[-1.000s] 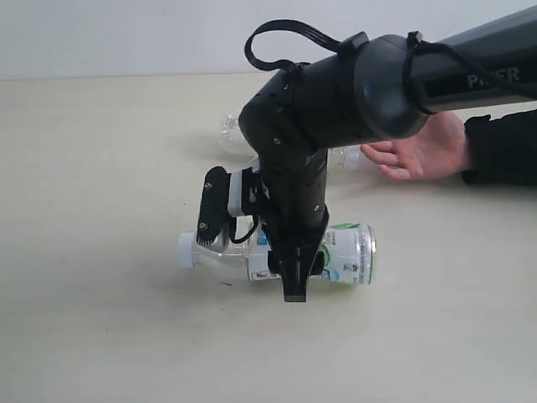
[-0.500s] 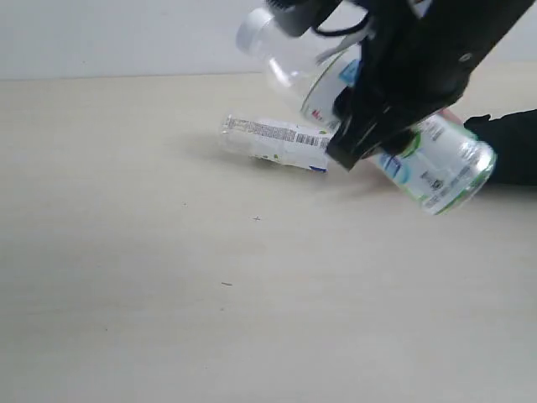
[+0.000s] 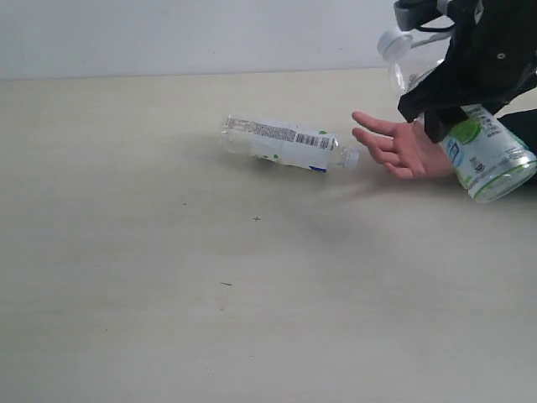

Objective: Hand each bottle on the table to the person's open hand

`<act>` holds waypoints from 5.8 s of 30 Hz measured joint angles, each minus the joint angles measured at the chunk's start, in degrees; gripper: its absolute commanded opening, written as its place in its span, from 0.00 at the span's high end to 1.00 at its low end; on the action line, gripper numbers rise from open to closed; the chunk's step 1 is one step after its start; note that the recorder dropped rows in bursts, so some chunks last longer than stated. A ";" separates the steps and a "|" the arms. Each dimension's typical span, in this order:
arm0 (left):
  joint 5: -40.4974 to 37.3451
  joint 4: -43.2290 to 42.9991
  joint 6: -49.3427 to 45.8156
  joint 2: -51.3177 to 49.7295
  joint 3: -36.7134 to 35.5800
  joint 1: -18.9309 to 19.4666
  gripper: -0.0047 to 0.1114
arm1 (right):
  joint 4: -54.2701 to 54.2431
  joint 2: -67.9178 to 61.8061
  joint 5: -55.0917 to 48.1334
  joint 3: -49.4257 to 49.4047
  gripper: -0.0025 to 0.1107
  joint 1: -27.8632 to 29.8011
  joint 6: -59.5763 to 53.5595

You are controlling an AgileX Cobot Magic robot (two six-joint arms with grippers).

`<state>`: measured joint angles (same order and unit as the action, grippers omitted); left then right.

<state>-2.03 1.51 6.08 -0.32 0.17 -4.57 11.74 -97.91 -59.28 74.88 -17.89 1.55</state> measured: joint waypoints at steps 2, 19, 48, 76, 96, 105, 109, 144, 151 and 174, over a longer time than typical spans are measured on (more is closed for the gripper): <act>0.00 0.00 0.00 0.00 0.00 0.00 0.96 | -0.58 -3.73 0.00 2.18 0.98 1.22 -0.30; 0.00 0.00 0.00 0.00 0.00 0.00 0.96 | -2.54 -20.82 2.79 17.60 0.98 1.83 5.93; 0.00 0.00 0.00 0.00 0.00 0.00 0.96 | 0.06 -22.07 0.86 17.81 0.06 1.59 8.96; 0.00 0.00 0.00 0.00 0.00 0.00 0.96 | -1.14 13.57 3.94 -5.72 0.98 1.24 2.19; 0.00 0.00 0.00 0.00 0.00 0.00 0.96 | -4.89 69.56 15.30 -36.29 0.98 1.24 -0.07; 0.00 0.00 0.00 0.00 0.00 0.00 0.96 | -4.93 82.70 20.44 -45.50 0.98 1.24 1.13; 0.00 0.00 0.00 0.00 0.00 0.00 0.96 | -1.97 88.59 19.57 -45.59 0.98 1.24 0.70; 0.00 0.00 0.00 0.00 0.00 0.00 0.96 | 0.65 97.73 22.38 -49.24 0.98 1.24 5.95; 0.00 0.00 0.00 0.00 0.00 0.00 0.96 | 0.65 97.73 22.04 -49.24 0.98 1.24 5.95; 0.00 0.00 0.00 0.00 0.00 0.00 0.96 | 0.52 97.73 22.04 -49.24 0.98 1.24 5.95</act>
<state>-2.03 1.51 6.08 -0.32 0.17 -4.57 12.26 -0.19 -37.24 25.64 -16.64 7.50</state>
